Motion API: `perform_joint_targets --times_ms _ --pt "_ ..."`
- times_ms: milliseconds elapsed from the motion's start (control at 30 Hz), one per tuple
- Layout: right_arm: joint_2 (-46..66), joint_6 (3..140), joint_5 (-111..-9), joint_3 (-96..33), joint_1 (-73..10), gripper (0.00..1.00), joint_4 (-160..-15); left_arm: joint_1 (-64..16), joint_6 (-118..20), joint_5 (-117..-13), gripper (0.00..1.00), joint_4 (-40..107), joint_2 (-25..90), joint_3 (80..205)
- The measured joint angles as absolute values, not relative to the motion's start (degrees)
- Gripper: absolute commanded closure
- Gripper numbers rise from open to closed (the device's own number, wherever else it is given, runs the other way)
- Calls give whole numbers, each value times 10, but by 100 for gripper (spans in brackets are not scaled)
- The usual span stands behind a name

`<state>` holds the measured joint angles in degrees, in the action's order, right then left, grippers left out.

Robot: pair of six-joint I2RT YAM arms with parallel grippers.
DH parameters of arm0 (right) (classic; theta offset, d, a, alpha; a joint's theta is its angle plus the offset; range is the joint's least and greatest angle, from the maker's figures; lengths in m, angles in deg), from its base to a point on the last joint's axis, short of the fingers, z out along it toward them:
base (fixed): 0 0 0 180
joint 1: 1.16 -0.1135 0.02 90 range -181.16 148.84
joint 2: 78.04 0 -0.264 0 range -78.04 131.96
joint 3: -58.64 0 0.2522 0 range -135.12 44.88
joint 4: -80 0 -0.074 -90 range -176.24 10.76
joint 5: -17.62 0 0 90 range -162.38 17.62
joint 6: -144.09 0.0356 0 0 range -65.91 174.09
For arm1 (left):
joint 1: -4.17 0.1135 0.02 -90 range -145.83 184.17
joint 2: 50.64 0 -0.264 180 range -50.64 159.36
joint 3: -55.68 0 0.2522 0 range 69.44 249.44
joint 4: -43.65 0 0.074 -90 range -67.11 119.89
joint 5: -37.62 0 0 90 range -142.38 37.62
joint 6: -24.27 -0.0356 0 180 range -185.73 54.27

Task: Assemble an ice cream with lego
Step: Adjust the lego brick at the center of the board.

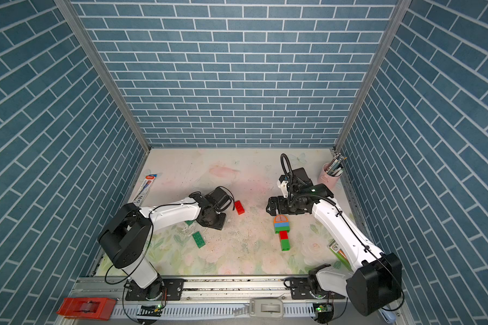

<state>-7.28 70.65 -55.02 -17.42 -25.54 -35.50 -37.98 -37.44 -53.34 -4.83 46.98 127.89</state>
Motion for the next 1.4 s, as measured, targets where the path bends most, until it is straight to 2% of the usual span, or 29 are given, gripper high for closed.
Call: perform_joint_targets --times_ms 133,267,500,1000,1167,1267,1400 --pt "-73 703 -550 -174 -255 2 -352 -392 -336 -527 67 -55 485 1291" --pt "-73 701 -550 -174 -252 2 -349 -404 -299 -515 71 -65 495 1305" --pt "-73 701 -546 -174 -248 2 -348 -412 -247 -500 70 -76 497 1308" --pt "-73 697 -540 -174 -247 2 -342 -414 -213 -489 31 -82 495 1312" --pt "-73 697 -539 -174 -247 2 -341 -414 -225 -459 18 -122 455 1326" --pt "-73 697 -536 -174 -246 2 -341 -408 -247 -439 13 -148 425 1356" --pt "-73 697 -527 -174 -246 2 -342 -375 -297 -425 12 -164 396 1386"
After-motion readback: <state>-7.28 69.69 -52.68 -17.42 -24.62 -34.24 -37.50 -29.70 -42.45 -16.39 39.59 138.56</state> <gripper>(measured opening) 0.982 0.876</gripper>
